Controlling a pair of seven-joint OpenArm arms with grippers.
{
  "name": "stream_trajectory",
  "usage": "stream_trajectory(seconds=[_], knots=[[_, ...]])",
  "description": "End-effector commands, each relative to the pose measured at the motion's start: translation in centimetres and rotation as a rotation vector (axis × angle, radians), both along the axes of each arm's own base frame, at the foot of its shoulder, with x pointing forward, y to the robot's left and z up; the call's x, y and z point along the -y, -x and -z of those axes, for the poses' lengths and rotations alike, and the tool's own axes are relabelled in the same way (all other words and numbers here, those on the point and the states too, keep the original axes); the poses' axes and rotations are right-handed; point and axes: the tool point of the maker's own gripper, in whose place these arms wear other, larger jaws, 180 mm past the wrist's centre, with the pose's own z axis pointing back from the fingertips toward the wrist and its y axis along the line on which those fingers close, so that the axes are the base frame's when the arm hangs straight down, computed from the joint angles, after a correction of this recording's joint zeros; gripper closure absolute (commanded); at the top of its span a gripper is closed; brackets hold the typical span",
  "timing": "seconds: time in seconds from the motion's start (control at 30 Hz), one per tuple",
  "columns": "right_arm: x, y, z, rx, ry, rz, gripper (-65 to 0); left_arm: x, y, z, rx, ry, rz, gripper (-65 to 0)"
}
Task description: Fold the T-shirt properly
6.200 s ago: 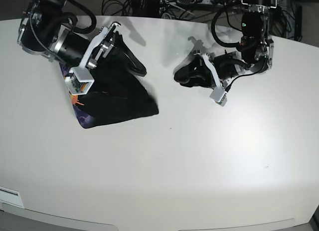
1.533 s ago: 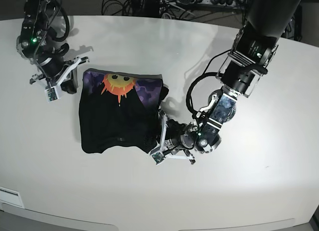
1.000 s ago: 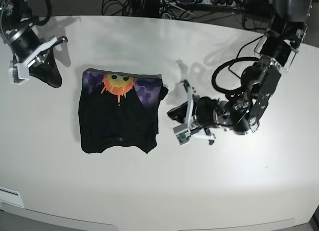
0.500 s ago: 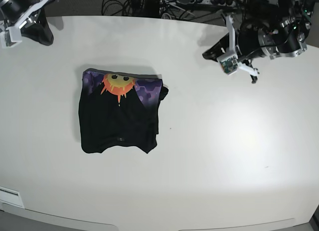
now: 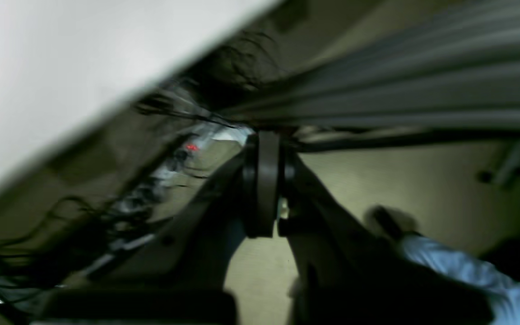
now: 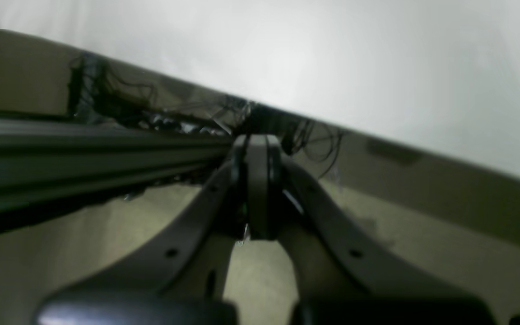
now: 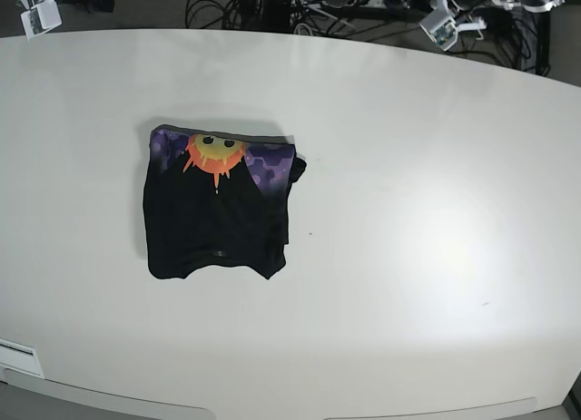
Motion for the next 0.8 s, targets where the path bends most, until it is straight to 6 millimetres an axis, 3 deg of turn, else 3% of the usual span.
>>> stream_trajectory(seconds=[0.0, 0.13, 0.33, 0.47, 0.63, 0.77], knots=[[-0.2, 0.4, -0.1, -0.007, -0.015, -0.008, 0.0, 0.4, 0.5, -0.5, 0.003, 0.019, 0.01, 0.0], [-0.9, 3.1, 3.0, -0.129, -0.071, -0.004, 0.0, -1.4, 2.2, 2.4, -0.105, -0.008, -0.06, 0.0], [-3.3, 8.2, 10.3, -0.329, -0.168, -0.002, 0.0, -5.7, 6.0, 9.6, -0.338, -0.055, -0.233, 0.0], [-3.6, 10.6, 15.6, -0.438, -0.142, 0.017, 0.0, -6.6, 9.1, 14.4, -0.495, -0.044, -0.321, 0.0], [-3.5, 10.7, 21.8, -0.495, -0.106, 0.046, 0.0, -8.0, 10.4, 21.2, -0.53, -0.111, -0.426, 0.0], [-2.8, 9.8, 26.1, -0.477, -0.046, 0.053, 0.0, -8.5, 9.0, 25.3, -0.451, -0.142, -0.424, 0.0]])
